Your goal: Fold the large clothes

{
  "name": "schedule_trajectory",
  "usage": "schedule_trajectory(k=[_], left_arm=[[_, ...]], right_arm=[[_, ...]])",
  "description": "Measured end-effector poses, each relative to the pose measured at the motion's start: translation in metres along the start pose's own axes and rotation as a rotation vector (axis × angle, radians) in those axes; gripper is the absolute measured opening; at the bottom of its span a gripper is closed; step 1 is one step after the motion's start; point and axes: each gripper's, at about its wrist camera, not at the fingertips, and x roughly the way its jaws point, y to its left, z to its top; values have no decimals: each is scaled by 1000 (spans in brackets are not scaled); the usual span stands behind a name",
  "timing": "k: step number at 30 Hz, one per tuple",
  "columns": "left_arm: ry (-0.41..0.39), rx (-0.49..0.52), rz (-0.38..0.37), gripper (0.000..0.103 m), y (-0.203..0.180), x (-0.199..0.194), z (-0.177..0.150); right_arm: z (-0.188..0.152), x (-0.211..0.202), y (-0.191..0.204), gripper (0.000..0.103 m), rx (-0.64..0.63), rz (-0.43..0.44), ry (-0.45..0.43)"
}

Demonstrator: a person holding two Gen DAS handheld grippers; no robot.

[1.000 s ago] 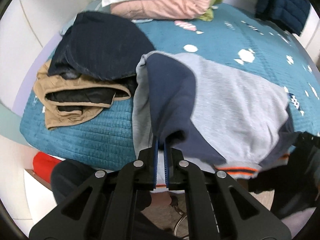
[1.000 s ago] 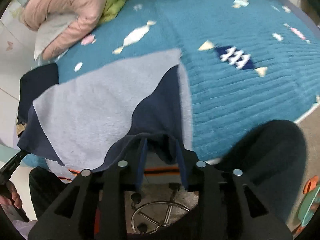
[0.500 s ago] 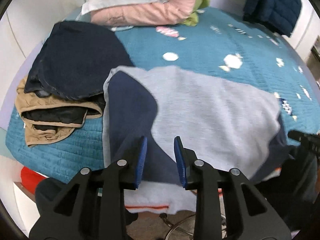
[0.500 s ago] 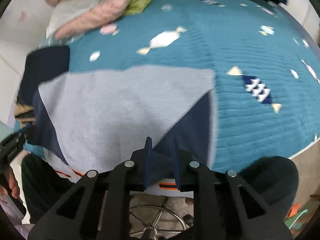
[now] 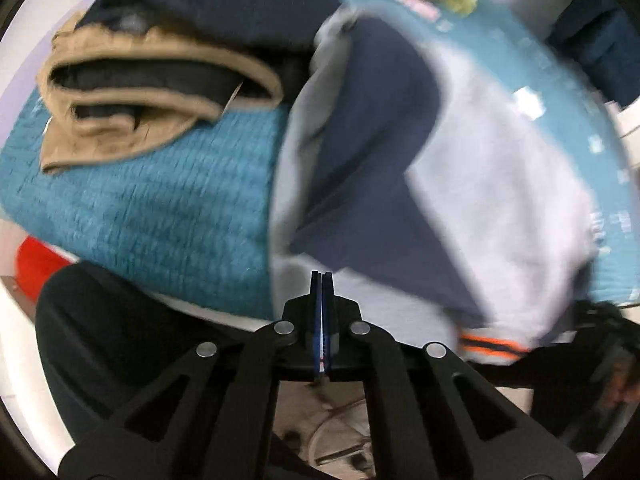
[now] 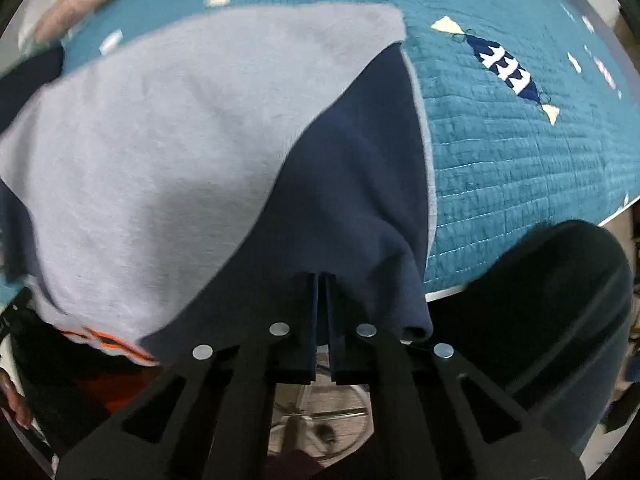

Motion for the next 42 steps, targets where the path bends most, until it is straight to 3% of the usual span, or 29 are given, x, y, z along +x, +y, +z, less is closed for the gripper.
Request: schedule_trajectory(k=[1,3,4,5,7,9,15,17,18,20,21,22,26,28,30,32,34,38,39,42], left_arm=[[-4,9,-16,9,-2,-9,7],[-30,16,-48,39,-3,-21,23],[-62,5,-69,59,-2,-25,33],[-77,-8,-77,66,-1,-26,42],[-52,-36,-78,66,-1,-23,56],[-54,-77,-127,66,0,-20,76],[-51,-124,-205,66,-6,-3,116],[-41,-136,-188,63,-9,9,122],[-29,-126,-172,45,-14,20,127],[5,-79,-160,21,-21,42,130],[6,-66,-143,18,-20,46,129],[-23,-50,-80,16,-20,46,133],[-49,-78,-57,15,-15,38,137],[-64,-36,-14,16,-20,39,132],[-73,-6,43,25,-25,37,124],[-64,-23,57,48,-23,31,115],[-67,-44,9,49,-17,17,101],[1,-53,-16,50,-12,12,76],[32,-55,-29,50,-11,15,69],[119,-63,-7,49,-7,33,51]], right_arm=[[2,-6,-3,7,8,8,-16],[11,-21,-13,9,37,17,-56],[14,-26,-16,10,49,28,-66],[20,-30,-21,11,66,48,-74],[32,-36,-25,24,89,49,-74],[41,-39,-27,31,101,22,-83],[66,-35,-18,32,82,29,-90],[79,-24,-10,32,66,42,-89],[87,-16,-6,32,55,31,-82],[98,0,-4,30,49,-17,-56],[102,8,-4,30,65,-45,-39],[103,11,-5,30,78,-40,-31],[93,7,-9,30,66,-25,-48],[80,4,-16,30,67,-31,-41],[65,-2,-24,31,78,-2,-34],[47,-6,-28,32,79,9,-15],[32,-7,-30,32,82,-1,10],[5,5,-32,36,115,72,92],[3,7,-31,42,118,62,93],[2,18,-30,45,142,61,102]])
